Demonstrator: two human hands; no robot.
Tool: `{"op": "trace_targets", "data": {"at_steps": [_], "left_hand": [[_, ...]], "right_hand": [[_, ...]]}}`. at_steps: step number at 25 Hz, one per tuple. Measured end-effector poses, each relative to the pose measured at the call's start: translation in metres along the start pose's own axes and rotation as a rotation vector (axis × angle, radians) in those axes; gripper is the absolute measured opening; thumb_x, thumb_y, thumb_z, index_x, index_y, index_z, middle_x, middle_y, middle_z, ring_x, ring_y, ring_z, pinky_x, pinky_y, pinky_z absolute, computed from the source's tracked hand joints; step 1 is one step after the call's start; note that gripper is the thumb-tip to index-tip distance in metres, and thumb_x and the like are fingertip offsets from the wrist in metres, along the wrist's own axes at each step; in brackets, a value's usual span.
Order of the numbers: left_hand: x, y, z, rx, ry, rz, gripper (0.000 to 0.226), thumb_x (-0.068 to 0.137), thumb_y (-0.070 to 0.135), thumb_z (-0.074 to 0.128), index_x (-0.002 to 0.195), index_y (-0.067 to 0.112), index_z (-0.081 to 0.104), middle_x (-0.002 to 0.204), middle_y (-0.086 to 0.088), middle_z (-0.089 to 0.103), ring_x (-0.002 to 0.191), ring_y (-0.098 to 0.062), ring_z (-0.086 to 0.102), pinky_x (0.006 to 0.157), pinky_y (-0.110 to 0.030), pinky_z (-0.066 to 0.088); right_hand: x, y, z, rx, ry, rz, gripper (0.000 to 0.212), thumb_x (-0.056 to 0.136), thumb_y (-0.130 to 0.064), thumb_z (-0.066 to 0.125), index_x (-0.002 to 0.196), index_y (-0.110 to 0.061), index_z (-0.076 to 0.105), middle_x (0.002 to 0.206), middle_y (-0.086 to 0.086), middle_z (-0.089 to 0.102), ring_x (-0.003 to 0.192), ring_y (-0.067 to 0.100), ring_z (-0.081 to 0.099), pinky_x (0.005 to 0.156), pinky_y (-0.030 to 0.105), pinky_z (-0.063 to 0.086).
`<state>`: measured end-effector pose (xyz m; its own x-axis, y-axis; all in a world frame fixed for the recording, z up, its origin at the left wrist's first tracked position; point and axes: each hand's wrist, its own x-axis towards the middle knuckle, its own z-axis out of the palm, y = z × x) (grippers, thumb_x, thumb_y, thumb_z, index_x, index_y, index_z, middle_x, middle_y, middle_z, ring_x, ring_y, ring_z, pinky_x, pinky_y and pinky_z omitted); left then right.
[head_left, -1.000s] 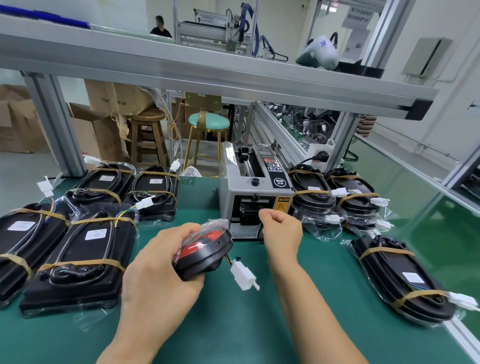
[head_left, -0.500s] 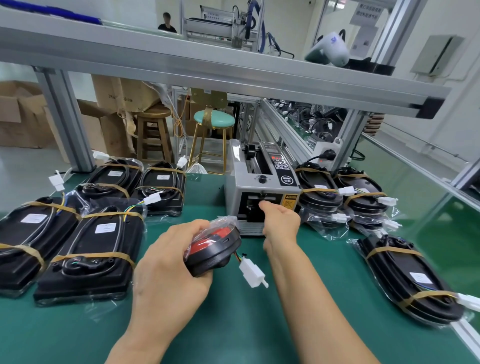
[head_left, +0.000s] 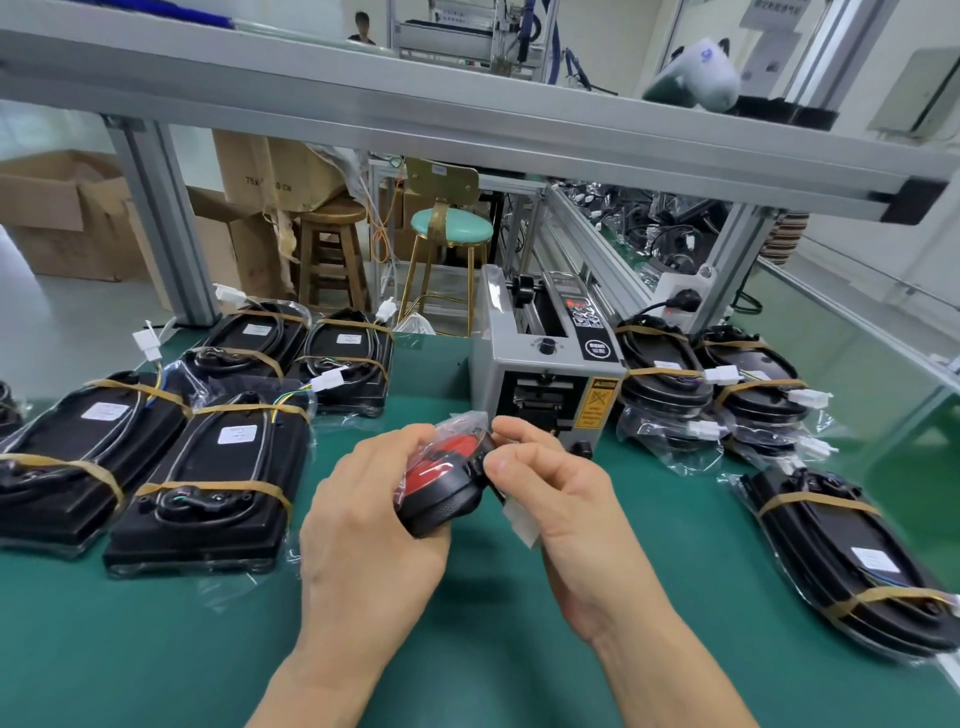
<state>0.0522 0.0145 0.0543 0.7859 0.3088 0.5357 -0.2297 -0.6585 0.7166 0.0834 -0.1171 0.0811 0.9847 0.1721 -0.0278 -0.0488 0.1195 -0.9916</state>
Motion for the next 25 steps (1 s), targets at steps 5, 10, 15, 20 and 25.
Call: {"op": "trace_targets", "data": {"at_steps": [5, 10, 15, 20, 25], "left_hand": [[0.002, 0.0, -0.001, 0.002, 0.006, -0.001, 0.064, 0.055, -0.007, 0.079, 0.111, 0.02, 0.065, 0.103, 0.008, 0.066, 0.092, -0.023, 0.064, 0.079, -0.043, 0.051], [0.002, -0.001, -0.003, 0.008, 0.016, 0.001, 0.064, 0.054, -0.008, 0.078, 0.11, 0.019, 0.065, 0.102, 0.008, 0.066, 0.091, -0.022, 0.063, 0.079, -0.041, 0.051], [0.001, 0.0, -0.002, 0.016, 0.019, 0.017, 0.063, 0.054, -0.007, 0.078, 0.11, 0.02, 0.065, 0.103, 0.009, 0.066, 0.091, -0.021, 0.063, 0.079, -0.04, 0.051], [-0.001, 0.0, 0.002, 0.035, 0.022, 0.029, 0.063, 0.054, -0.007, 0.077, 0.109, 0.021, 0.066, 0.103, 0.01, 0.066, 0.094, -0.021, 0.063, 0.081, -0.04, 0.051], [0.0, 0.0, 0.002, 0.044, 0.028, 0.017, 0.065, 0.053, -0.007, 0.078, 0.111, 0.02, 0.066, 0.104, 0.009, 0.066, 0.093, -0.022, 0.063, 0.081, -0.041, 0.051]], "right_hand": [[0.003, 0.0, 0.003, -0.004, -0.014, -0.025, 0.019, 0.082, -0.011, 0.068, 0.064, -0.015, 0.072, 0.122, -0.007, 0.06, 0.079, -0.013, 0.059, 0.068, 0.017, 0.05], [0.006, 0.0, 0.003, -0.106, 0.018, -0.065, 0.019, 0.081, -0.012, 0.071, 0.062, -0.016, 0.073, 0.11, -0.01, 0.063, 0.085, -0.005, 0.057, 0.072, 0.019, 0.04], [0.004, 0.004, 0.004, -0.233, 0.081, -0.153, 0.021, 0.077, -0.012, 0.073, 0.058, -0.021, 0.072, 0.095, -0.014, 0.066, 0.092, -0.002, 0.06, 0.08, 0.019, 0.041], [0.005, 0.013, 0.004, 0.002, 0.126, -0.035, 0.025, 0.08, -0.012, 0.071, 0.095, -0.03, 0.063, 0.096, -0.018, 0.068, 0.096, 0.003, 0.065, 0.074, 0.018, 0.049], [0.009, 0.016, 0.014, 0.02, 0.106, -0.033, 0.027, 0.084, -0.012, 0.069, 0.107, -0.025, 0.06, 0.103, -0.007, 0.063, 0.097, 0.005, 0.06, 0.077, 0.019, 0.044]]}}
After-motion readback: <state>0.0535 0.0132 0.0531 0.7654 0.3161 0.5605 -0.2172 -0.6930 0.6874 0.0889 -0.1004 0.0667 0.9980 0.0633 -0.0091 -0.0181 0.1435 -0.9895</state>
